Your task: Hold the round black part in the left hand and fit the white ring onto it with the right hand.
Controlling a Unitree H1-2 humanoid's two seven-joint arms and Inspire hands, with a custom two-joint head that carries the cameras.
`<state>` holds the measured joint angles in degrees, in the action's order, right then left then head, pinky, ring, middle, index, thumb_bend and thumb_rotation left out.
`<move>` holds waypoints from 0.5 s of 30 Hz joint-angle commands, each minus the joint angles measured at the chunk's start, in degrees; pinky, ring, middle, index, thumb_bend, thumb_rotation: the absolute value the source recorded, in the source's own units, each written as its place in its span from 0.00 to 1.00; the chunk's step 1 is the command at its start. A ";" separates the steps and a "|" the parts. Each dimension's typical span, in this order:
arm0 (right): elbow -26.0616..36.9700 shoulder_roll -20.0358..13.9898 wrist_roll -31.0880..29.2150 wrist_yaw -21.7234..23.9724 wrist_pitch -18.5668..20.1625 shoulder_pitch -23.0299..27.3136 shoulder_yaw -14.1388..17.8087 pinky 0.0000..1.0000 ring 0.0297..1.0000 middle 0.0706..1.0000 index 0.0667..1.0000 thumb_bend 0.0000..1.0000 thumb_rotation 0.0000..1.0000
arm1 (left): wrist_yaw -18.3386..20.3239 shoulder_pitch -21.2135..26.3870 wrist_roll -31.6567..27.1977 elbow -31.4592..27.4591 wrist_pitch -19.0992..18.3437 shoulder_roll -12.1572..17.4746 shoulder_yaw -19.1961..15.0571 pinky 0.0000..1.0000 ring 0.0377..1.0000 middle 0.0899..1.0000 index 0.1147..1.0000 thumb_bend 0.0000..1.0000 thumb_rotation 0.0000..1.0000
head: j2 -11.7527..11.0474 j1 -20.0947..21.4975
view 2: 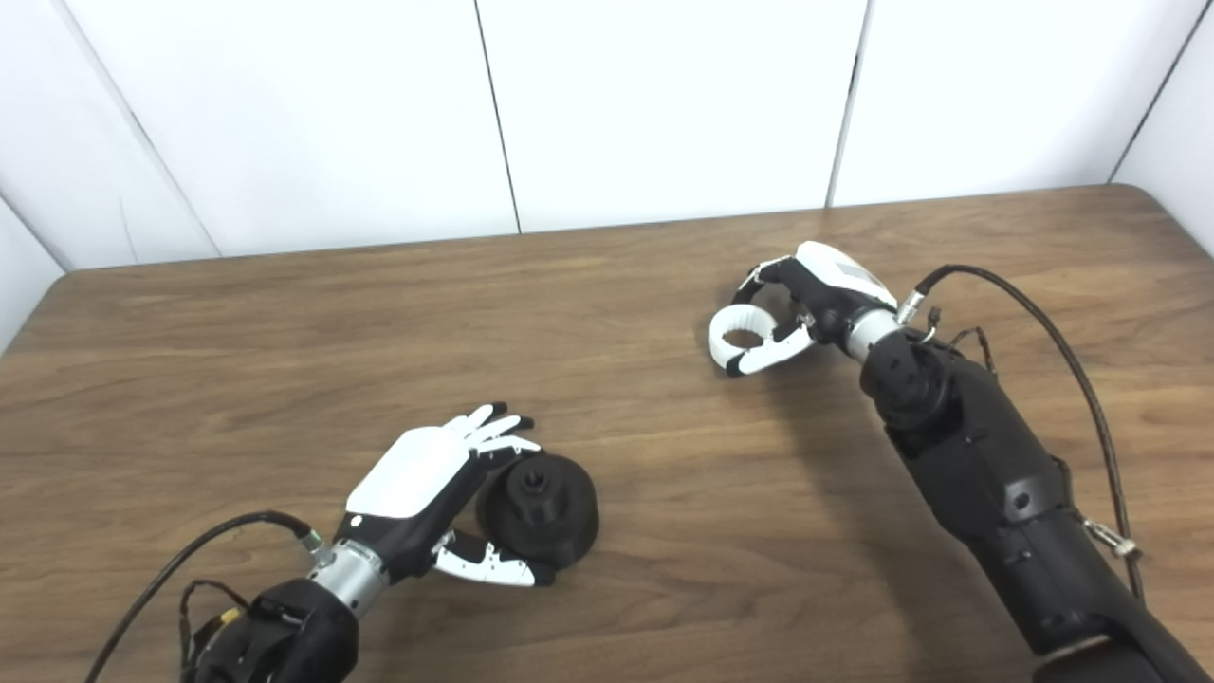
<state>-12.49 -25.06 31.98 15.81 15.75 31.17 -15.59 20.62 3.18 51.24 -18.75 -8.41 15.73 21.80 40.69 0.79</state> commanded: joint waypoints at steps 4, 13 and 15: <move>3.02 -0.42 0.15 -1.07 -0.91 2.11 0.94 0.81 0.93 0.87 0.60 0.76 0.22 | 1.06 -0.07 1.36 0.10 -0.30 0.91 0.10 0.95 0.99 0.92 0.65 0.76 0.38 | -0.02 0.11; 7.88 -0.48 0.54 0.67 1.23 1.92 0.93 0.82 0.93 0.87 0.60 0.75 0.25 | 1.06 -0.01 1.23 0.35 -0.29 0.83 0.12 0.96 0.99 0.92 0.65 0.76 0.38 | 0.09 0.14; 9.02 -0.49 0.68 1.17 1.76 1.90 0.87 0.83 0.93 0.87 0.60 0.75 0.25 | 1.16 0.04 1.29 0.40 -0.33 0.86 0.16 0.96 0.99 0.92 0.65 0.76 0.38 | 0.09 0.14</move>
<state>-5.93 -25.05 32.25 17.34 17.29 30.59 -15.56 20.59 3.18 51.24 -18.74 -8.39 15.70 21.81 40.78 0.88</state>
